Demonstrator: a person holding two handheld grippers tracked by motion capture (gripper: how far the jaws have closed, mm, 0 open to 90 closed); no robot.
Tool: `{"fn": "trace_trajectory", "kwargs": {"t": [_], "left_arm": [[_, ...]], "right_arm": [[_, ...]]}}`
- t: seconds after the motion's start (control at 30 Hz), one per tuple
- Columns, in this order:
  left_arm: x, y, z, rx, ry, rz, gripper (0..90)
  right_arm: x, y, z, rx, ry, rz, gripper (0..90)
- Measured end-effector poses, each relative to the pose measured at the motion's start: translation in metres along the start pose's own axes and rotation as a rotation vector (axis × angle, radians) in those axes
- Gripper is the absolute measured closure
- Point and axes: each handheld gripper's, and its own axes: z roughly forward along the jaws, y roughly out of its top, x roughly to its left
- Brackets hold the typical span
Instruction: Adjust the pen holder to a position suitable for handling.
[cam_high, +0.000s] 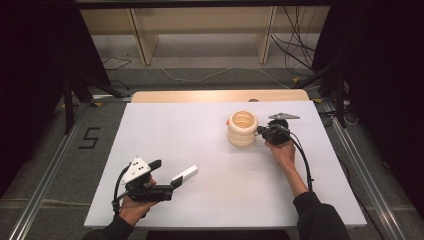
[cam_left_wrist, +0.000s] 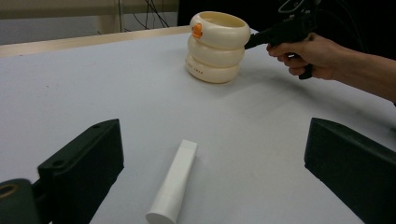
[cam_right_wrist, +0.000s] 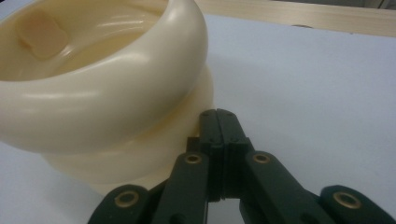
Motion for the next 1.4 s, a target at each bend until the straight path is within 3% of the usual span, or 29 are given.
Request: {"fn": "trace_trajectory", "kwargs": {"t": [0.3, 0.97, 1.17, 1.4], "left_arm": [[0.001, 0.0, 0.0, 0.0, 0.002, -0.001, 3.8], [0.002, 0.0, -0.001, 0.001, 0.004, -0.004, 3.8], [0.003, 0.0, -0.001, 0.004, 0.006, -0.006, 3.8], [0.004, 0.001, 0.0, 0.015, 0.006, -0.004, 3.8]], "right_arm": [[0.021, 0.006, 0.012, 0.002, 0.018, -0.012, 90.0], [0.044, 0.01, 0.022, 0.01, 0.043, -0.022, 90.0], [0.042, 0.01, 0.021, 0.01, 0.034, -0.019, 90.0], [0.028, 0.009, 0.004, 0.003, -0.007, -0.01, 90.0]]}}
